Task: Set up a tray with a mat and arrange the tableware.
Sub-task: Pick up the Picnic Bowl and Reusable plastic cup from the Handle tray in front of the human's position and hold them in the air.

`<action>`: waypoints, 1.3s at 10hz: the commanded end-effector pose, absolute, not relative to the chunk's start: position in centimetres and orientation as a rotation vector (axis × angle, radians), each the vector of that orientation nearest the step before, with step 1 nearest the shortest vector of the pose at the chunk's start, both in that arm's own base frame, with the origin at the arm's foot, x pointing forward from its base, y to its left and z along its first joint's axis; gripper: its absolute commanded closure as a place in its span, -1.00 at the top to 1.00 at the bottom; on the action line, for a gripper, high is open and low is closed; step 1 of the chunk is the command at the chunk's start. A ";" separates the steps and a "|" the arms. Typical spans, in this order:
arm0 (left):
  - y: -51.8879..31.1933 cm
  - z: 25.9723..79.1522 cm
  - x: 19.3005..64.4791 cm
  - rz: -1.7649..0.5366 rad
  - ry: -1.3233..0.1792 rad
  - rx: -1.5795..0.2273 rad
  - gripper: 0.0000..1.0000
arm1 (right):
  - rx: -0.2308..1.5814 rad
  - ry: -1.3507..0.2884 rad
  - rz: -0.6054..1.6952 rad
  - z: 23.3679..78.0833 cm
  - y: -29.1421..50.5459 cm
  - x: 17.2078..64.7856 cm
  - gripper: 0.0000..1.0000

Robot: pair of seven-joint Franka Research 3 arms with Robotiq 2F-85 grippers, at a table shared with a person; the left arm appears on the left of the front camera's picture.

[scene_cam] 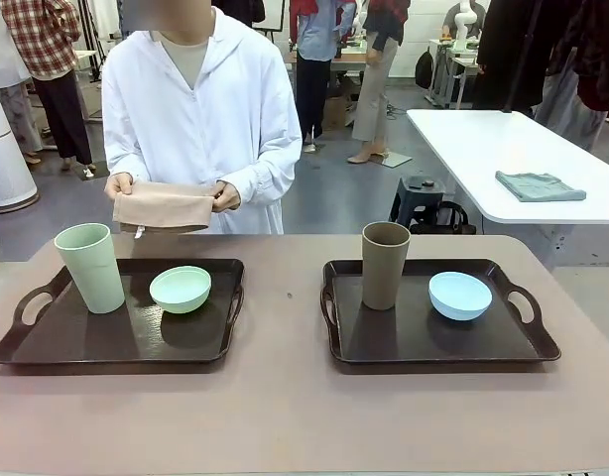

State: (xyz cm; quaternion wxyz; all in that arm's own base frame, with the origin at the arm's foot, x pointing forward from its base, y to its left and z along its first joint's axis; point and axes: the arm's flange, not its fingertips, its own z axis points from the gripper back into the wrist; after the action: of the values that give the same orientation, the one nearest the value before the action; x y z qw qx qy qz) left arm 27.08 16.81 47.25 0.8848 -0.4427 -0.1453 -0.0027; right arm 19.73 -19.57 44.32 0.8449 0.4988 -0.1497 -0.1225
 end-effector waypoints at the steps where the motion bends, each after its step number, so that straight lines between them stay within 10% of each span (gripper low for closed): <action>1: 16.9 47.5 26.9 -0.016 -0.315 -0.937 1.00 | 1.074 -0.337 -0.243 44.4 -19.7 19.9 1.00; 13: 16.9 47.5 26.9 -0.016 -0.315 -0.937 1.00 | 1.074 -0.337 -0.243 44.4 -19.7 19.9 1.00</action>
State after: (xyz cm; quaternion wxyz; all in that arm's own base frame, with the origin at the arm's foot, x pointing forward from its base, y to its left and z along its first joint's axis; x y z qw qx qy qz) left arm 27.07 16.81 47.25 0.8848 -0.4427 -0.1453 -0.0026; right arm 19.75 -19.58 44.29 0.8449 0.4988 -0.1495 -0.1221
